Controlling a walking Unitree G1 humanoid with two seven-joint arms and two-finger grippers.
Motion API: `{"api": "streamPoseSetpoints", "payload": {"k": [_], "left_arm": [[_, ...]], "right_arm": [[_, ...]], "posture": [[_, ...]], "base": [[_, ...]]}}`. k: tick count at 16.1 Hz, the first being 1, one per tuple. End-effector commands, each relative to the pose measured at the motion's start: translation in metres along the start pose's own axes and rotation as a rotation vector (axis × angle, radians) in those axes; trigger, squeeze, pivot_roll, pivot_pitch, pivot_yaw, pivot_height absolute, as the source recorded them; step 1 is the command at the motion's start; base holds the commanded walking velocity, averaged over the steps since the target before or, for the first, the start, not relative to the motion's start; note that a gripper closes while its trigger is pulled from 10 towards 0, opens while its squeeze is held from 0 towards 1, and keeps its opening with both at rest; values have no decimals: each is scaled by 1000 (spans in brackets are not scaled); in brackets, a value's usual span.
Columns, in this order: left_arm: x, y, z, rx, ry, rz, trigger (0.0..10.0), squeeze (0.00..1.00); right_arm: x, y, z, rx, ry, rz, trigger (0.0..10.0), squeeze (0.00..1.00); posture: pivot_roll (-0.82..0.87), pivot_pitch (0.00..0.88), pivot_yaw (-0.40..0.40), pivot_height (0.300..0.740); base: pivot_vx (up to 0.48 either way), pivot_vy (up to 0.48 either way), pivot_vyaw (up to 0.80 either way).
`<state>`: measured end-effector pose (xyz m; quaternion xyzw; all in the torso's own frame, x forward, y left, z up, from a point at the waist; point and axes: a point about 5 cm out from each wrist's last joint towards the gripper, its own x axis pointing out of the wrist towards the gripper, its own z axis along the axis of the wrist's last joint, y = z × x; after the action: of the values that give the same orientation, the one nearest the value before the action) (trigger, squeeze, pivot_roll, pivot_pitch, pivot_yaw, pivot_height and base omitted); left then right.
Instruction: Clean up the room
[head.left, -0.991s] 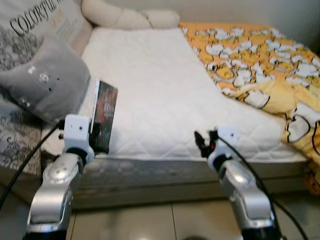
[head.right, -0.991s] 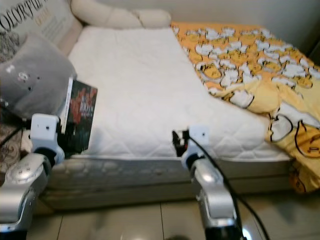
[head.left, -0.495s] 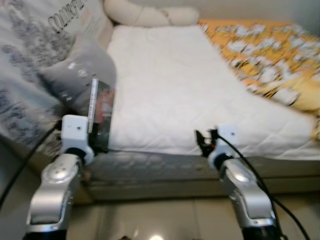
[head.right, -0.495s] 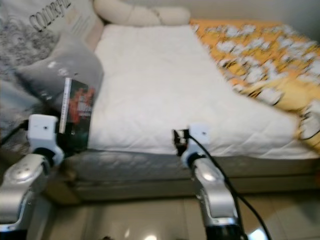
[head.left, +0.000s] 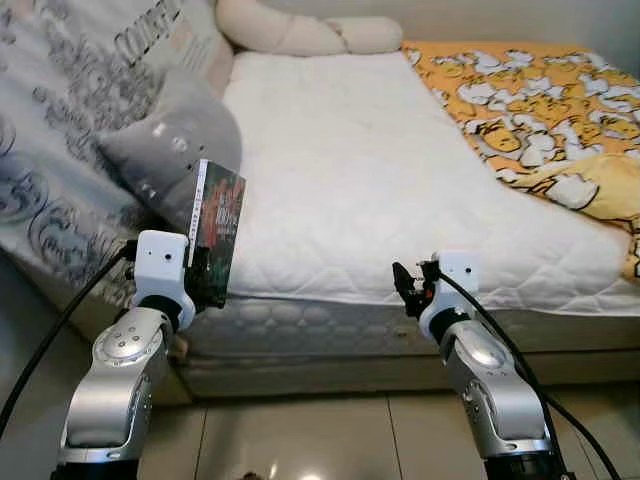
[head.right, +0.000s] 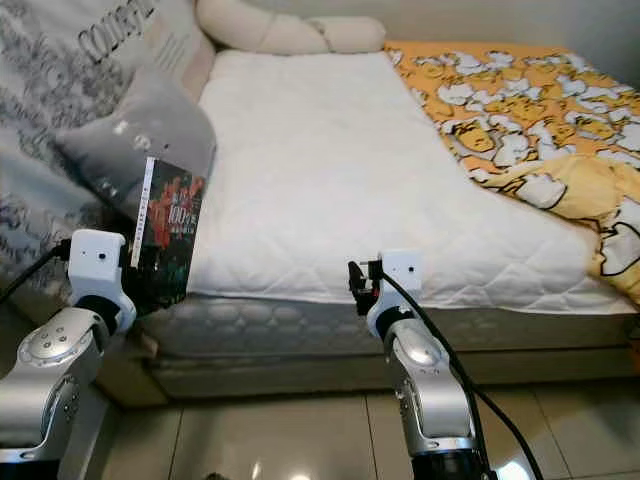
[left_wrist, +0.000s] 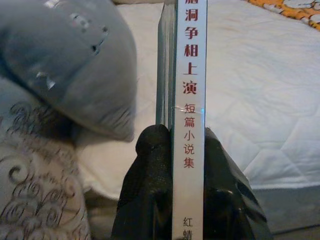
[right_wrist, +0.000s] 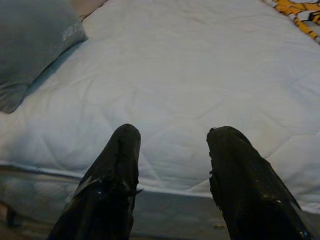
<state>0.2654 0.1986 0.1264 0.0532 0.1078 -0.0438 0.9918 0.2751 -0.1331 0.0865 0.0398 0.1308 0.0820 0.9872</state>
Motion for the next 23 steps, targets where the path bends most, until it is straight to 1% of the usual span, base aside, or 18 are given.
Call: {"api": "streamPoseSetpoints", "payload": {"k": [1, 4, 6, 23], "left_arm": [[0, -3, 13, 4, -62, -21, 10000, 0], [0, -2, 14, 4, -65, -21, 10000, 0], [1, -2, 14, 5, -66, -20, 10000, 0], [1, 1, 14, 2, -62, -5, 10000, 0]], "right_arm": [[0, -2, 3, 0, -10, -3, 10000, 0], [1, -2, 3, -2, -9, -1, 10000, 0], [1, -2, 4, -6, -13, 2, 10000, 0], [2, -2, 4, -36, -16, 6, 10000, 0]], "posture": [[-45, 0, 2, 740], [-44, 0, 2, 740], [-43, 0, 3, 740], [-44, 0, 3, 740]], "base": [[307, 0, 0], [325, 0, 0], [334, 0, -800], [337, 0, 0]]}}
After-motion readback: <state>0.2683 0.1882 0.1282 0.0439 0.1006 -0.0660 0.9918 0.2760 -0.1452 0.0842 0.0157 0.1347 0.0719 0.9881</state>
